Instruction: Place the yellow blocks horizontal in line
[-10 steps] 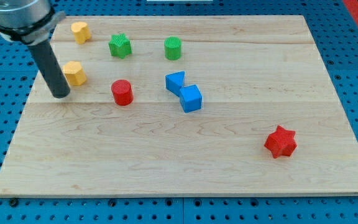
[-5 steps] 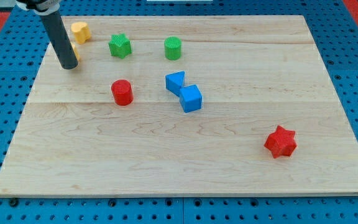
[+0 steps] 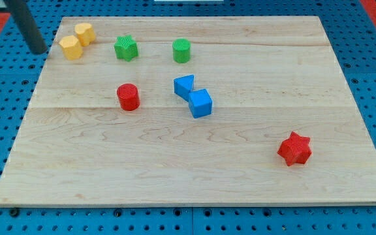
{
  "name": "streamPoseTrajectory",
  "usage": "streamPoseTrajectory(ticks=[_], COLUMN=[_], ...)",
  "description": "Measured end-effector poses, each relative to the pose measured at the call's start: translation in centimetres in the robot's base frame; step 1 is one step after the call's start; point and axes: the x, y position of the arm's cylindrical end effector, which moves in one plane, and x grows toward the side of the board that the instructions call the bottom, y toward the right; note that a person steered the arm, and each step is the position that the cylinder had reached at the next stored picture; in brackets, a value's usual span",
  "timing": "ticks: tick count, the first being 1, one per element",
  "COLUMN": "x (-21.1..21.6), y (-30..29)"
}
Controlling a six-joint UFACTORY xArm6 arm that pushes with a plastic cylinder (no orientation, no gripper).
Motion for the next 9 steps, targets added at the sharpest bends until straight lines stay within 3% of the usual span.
streamPoseTrajectory(ticks=[3,5,6,7,8,9], x=[-3.4,-3.9,-6.5,-7.0,-1.4,0.2], y=[18.6,11.4,13.2,24.1,36.0,33.3])
